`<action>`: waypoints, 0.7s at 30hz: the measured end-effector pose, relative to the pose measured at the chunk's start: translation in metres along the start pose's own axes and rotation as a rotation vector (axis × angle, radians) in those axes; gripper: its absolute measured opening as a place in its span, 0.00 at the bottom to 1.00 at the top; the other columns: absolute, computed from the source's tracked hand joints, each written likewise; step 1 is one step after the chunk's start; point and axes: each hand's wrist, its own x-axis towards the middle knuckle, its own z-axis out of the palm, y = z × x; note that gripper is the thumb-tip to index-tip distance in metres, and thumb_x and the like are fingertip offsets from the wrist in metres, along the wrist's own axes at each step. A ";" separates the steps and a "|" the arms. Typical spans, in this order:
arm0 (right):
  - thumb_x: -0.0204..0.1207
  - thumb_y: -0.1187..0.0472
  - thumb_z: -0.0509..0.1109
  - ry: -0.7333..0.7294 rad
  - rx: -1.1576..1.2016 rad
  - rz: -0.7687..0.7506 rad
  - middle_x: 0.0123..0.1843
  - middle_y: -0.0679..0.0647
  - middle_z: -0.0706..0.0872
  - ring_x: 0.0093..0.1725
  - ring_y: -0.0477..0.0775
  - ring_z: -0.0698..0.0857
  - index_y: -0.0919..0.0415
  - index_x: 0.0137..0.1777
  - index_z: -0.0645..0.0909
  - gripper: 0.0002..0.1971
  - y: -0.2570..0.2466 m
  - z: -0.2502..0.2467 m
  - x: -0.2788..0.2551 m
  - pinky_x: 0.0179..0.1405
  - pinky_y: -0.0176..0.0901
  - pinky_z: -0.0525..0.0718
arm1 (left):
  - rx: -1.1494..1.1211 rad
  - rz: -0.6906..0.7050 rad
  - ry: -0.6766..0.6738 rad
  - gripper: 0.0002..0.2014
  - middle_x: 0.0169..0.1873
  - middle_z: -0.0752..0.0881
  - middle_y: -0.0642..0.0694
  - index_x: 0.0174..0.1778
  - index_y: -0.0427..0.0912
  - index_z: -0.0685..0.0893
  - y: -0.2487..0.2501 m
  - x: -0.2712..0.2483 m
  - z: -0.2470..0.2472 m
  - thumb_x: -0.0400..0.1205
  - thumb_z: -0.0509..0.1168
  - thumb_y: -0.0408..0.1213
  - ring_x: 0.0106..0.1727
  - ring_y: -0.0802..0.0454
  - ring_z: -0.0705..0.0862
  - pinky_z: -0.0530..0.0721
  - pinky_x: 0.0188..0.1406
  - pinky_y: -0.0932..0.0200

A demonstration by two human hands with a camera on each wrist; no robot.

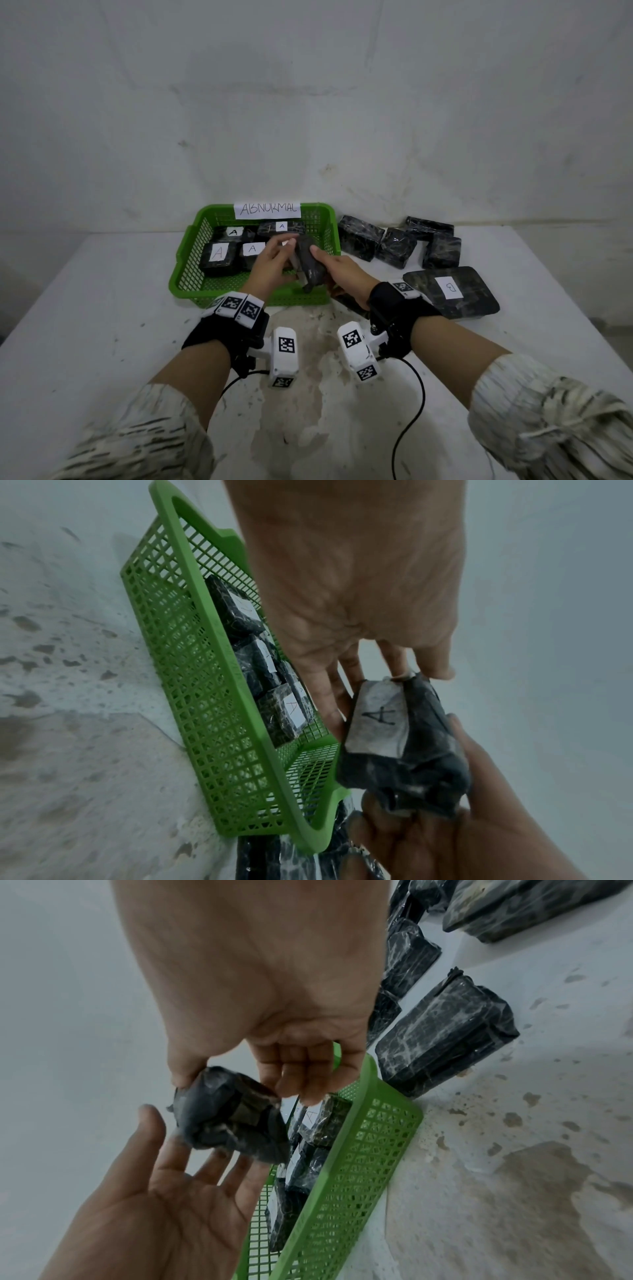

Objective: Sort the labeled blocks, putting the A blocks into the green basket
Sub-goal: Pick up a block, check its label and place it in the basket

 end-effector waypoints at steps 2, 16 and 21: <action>0.75 0.29 0.59 0.003 -0.001 0.013 0.50 0.64 0.87 0.48 0.60 0.85 0.67 0.52 0.85 0.37 0.001 0.000 0.002 0.51 0.49 0.82 | -0.015 -0.039 -0.017 0.11 0.57 0.81 0.37 0.61 0.39 0.78 -0.002 -0.001 0.001 0.84 0.61 0.36 0.58 0.45 0.81 0.89 0.38 0.56; 0.84 0.56 0.63 -0.127 0.400 -0.089 0.47 0.61 0.88 0.33 0.55 0.90 0.59 0.76 0.71 0.21 0.000 0.001 -0.003 0.38 0.43 0.91 | 0.001 -0.130 -0.034 0.16 0.56 0.81 0.40 0.68 0.42 0.75 -0.001 -0.001 -0.003 0.86 0.57 0.41 0.48 0.49 0.83 0.86 0.29 0.58; 0.84 0.55 0.63 -0.046 0.326 -0.141 0.36 0.63 0.89 0.28 0.54 0.89 0.67 0.70 0.77 0.20 0.001 -0.002 0.000 0.29 0.40 0.88 | 0.063 -0.133 -0.116 0.21 0.60 0.80 0.42 0.73 0.41 0.73 -0.002 -0.005 -0.002 0.83 0.62 0.37 0.47 0.57 0.82 0.85 0.28 0.69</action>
